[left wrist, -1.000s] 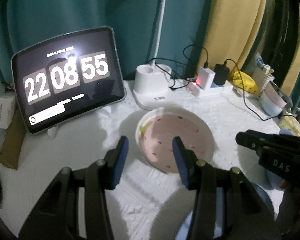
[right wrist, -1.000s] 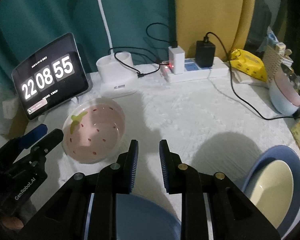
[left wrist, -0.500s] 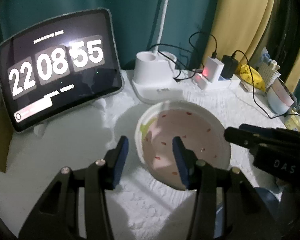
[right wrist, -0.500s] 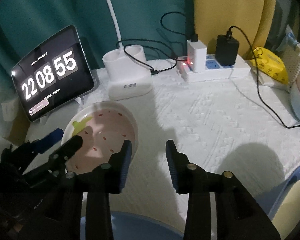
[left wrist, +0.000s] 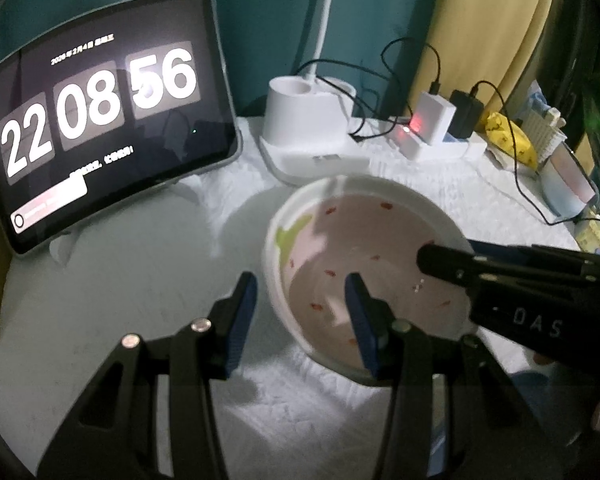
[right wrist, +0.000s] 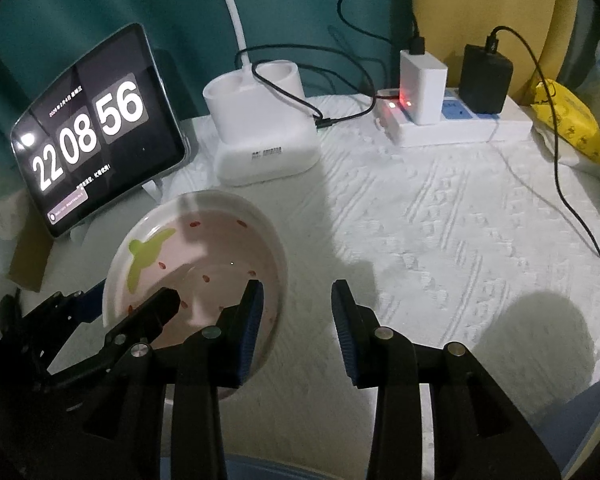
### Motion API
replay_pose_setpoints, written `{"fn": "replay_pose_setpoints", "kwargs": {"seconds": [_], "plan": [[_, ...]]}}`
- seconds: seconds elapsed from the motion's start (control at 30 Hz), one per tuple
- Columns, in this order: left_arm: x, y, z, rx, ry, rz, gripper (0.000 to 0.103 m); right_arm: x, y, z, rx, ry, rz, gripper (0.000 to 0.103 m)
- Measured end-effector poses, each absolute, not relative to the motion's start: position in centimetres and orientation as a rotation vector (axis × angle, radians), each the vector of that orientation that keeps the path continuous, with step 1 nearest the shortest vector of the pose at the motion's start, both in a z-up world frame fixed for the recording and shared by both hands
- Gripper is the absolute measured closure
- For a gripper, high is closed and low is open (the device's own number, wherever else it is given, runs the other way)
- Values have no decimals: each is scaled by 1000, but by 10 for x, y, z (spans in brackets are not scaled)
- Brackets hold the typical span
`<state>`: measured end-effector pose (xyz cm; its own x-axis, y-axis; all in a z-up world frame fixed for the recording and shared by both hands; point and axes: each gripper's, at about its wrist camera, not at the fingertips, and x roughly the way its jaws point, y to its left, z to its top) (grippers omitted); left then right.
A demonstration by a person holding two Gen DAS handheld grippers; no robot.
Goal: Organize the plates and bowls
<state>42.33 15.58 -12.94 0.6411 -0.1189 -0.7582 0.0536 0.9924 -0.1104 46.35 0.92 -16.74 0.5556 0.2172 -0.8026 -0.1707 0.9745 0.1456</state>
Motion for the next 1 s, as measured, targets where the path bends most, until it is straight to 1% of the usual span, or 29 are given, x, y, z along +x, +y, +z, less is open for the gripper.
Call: {"fn": "replay_pose_setpoints", "kwargs": {"seconds": [0.43,0.83,0.93,1.0], "plan": [[432,156,-145,-100,906,-107,56,472,12,-181,77,976,247,66],[431,152,-148,-85,855,-120,56,473,9,-184,134,960,293,66],[431,150,-148,-79,851,-128,57,473,12,-185,135,952,302,66],[430,149,-148,-74,846,-144,63,472,13,-184,133,948,305,67]]}}
